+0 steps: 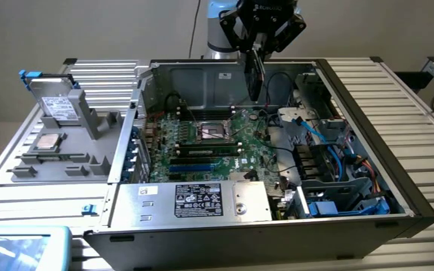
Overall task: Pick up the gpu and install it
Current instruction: 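Pick up the gpu and move the gpu toward the slot, then insert the gpu into the slot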
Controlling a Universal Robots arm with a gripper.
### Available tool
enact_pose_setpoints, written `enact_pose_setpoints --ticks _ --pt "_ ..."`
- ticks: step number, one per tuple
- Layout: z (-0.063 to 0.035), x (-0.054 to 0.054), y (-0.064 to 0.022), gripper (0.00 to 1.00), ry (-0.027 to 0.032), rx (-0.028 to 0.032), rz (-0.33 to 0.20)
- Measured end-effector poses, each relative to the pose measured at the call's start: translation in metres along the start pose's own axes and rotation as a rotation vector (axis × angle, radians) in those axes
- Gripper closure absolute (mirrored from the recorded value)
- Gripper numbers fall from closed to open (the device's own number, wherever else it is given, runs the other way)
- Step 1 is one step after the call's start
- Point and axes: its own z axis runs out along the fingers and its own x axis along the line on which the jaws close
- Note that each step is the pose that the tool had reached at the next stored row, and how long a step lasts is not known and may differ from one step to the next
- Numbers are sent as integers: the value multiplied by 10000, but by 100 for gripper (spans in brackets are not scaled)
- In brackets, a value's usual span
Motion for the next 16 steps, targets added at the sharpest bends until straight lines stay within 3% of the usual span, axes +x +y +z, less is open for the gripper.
enact_pose_setpoints --ticks 4,16 --pt "0 0 0 72 4 2 -30" --pt "1 0 0 72 234 82 -2168"
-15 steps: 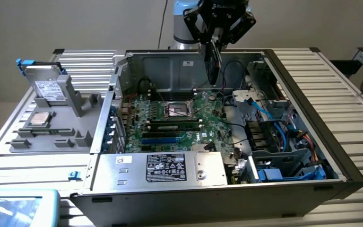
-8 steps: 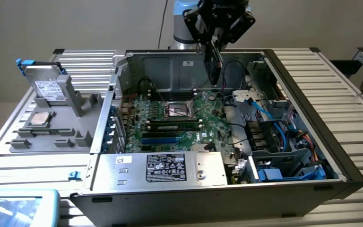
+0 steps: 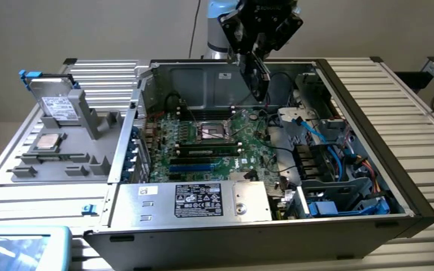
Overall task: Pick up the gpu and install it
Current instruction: 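Insert the gpu into the slot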
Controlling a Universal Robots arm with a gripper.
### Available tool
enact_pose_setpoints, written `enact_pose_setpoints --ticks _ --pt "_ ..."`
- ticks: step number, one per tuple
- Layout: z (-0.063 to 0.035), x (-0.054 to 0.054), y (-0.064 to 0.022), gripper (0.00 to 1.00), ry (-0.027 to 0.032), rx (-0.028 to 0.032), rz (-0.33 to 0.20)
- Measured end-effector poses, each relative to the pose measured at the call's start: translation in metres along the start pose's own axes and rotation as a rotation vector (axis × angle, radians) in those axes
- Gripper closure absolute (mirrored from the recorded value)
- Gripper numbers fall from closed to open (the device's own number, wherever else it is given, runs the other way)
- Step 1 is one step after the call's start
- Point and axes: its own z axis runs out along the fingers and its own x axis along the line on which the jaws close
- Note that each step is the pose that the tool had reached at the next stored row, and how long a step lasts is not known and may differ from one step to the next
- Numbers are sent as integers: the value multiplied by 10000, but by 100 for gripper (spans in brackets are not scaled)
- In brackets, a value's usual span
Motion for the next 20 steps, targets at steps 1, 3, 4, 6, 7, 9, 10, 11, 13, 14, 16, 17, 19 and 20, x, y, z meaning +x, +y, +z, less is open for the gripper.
enact_pose_setpoints --ticks 1,3,4,6,7,9,10,11,13,14,16,17,19,20 --pt "0 0 0 72 19 8 -178" --pt "1 0 0 72 59 24 -546" --pt "1 0 0 72 78 32 -725" --pt "3 0 0 72 116 46 -1082" --pt "3 0 0 72 135 54 -1262" --pt "3 0 0 72 175 70 -1624" --pt "3 0 0 72 193 77 -1797" --pt "3 0 0 72 214 85 -1992" --pt "3 0 0 72 252 99 -2354" --pt "4 0 0 72 271 106 -2534" --pt "4 0 -1 72 310 122 -2891" --pt "5 0 -1 72 329 130 -3070" --pt "5 0 -1 72 368 146 -3428" --pt "6 0 -1 72 387 153 -3605"
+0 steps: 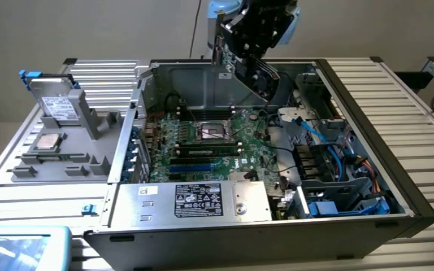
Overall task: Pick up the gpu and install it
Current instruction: 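Insert the gpu into the slot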
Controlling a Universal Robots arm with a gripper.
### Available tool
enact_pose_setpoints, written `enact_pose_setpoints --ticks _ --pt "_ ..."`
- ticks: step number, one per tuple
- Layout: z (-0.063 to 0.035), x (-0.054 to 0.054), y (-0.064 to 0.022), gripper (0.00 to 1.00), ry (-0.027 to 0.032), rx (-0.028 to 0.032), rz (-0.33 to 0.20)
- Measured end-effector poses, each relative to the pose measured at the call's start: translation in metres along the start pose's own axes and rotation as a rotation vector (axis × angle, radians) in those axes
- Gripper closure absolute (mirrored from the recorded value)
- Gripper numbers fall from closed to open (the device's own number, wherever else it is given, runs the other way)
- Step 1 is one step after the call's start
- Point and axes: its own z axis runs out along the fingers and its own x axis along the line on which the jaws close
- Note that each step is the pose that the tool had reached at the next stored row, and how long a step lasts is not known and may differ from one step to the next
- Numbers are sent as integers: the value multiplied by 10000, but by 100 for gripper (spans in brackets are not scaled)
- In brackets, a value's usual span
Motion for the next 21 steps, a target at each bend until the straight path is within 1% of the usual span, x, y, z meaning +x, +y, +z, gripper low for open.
enact_pose_setpoints --ticks 21 --pt "7 -1 -1 72 407 169 -3808"
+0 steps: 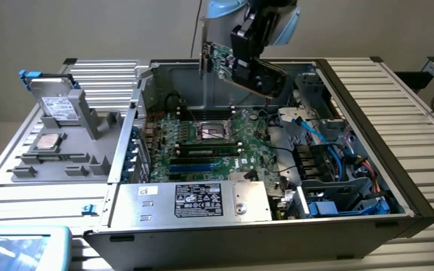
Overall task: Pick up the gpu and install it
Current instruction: 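Insert the gpu into the slot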
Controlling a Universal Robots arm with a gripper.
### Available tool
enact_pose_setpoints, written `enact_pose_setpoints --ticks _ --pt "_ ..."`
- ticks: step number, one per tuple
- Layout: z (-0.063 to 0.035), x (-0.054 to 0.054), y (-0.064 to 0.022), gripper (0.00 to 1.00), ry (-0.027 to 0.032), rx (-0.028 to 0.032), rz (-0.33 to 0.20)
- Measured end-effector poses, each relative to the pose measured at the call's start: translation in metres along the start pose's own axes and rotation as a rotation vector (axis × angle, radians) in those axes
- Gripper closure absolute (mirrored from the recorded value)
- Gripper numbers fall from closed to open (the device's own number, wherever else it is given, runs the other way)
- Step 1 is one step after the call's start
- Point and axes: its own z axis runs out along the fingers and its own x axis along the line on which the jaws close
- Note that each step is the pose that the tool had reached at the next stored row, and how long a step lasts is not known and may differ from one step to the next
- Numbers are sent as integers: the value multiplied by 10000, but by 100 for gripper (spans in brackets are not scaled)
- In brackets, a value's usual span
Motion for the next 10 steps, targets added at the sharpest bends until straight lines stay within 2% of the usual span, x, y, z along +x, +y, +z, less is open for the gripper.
enact_pose_setpoints --ticks 10 --pt "3 0 0 72 164 122 -1802"
